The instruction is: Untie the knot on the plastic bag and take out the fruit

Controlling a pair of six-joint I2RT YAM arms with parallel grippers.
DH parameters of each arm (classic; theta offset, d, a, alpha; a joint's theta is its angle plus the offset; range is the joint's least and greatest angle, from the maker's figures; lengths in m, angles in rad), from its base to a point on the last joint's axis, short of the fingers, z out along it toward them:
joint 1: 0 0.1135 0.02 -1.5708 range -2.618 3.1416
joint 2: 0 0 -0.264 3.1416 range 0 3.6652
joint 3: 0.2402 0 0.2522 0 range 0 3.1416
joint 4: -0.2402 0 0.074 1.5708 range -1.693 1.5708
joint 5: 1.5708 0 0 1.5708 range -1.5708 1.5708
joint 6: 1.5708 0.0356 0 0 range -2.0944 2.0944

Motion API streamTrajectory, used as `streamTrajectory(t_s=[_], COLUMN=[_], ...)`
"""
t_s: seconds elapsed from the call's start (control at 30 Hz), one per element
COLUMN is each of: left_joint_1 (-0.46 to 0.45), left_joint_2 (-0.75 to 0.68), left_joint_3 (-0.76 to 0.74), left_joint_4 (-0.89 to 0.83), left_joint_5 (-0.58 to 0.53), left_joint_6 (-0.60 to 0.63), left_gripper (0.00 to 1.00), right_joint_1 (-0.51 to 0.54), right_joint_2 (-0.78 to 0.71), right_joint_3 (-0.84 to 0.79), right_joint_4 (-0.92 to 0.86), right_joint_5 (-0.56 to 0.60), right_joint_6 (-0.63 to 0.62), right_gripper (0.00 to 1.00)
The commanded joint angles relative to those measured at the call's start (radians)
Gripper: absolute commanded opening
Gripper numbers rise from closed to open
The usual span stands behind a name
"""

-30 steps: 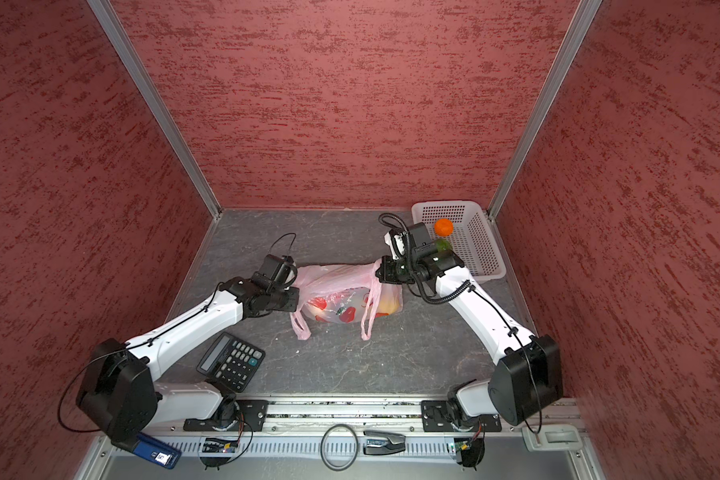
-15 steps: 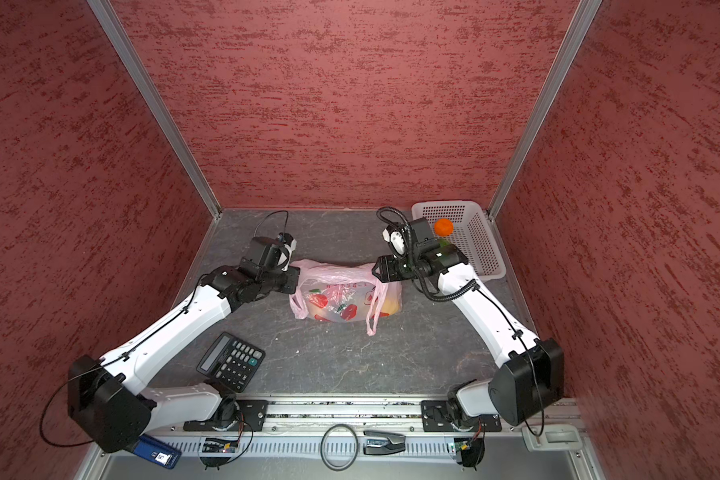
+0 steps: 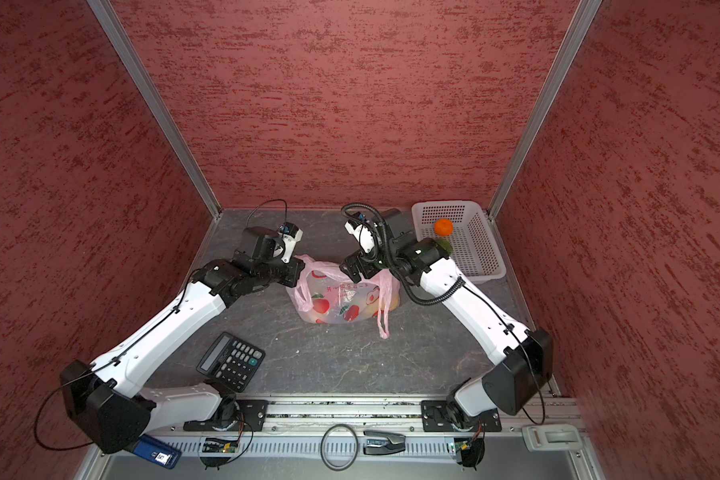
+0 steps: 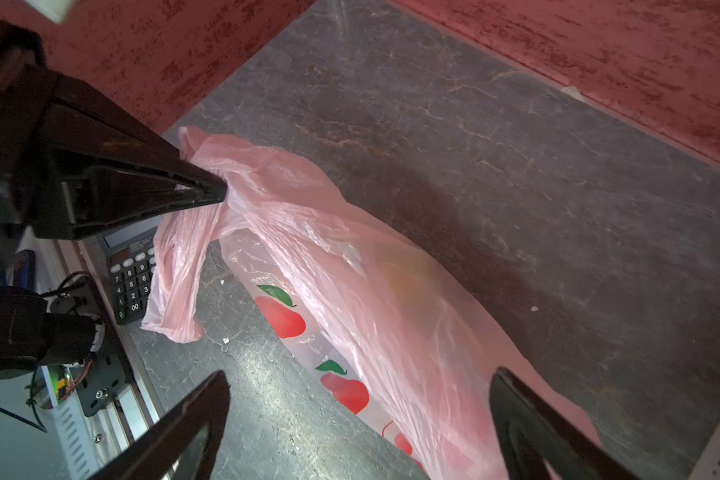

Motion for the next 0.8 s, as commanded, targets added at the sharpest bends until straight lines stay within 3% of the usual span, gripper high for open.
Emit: streamTrajectory(t_s=[0.0, 0.2, 0.57, 0.63, 0.7, 0.77], left_joint_1=[0.004, 0.004, 0.006, 0.006, 0.006, 0.007], left_joint_2=[-0.011, -0.02, -0.031, -0.031, -0.032, -0.034], left_joint_3=[0.023, 0.017, 0.007, 0.005, 0.005, -0.003], left_joint_4=[0.004, 0.011, 0.028, 0.027, 0.027, 0.023], left_joint_5=[0.044, 0.047, 0.062, 0.068, 0.07, 0.068], left_joint_6=[0.016, 0.015, 0.012, 0.012, 0.012, 0.011], left_gripper=[0.0, 0.0, 0.0, 0.0, 0.0, 0.0], right_joint_1=[0.025, 0.033, 0.033, 0.033, 0.033, 0.033], right_joint_2=[0.03, 0.092, 0.167, 0.179, 0.194, 0.203], right_joint_3=[-0.023, -0.049, -0.068, -0.064, -0.054, -0.037], right_joint_4=[0.082, 0.099, 0.203, 0.217, 0.232, 0.237], right_joint_5=[0.024, 0.063, 0.089, 0.093, 0.097, 0.1], right_joint_6=[-0.105, -0.168, -0.182, -0.182, -0.179, -0.174], right_gripper=[0.98, 0.96, 0.64, 0.52, 0.32, 0.0])
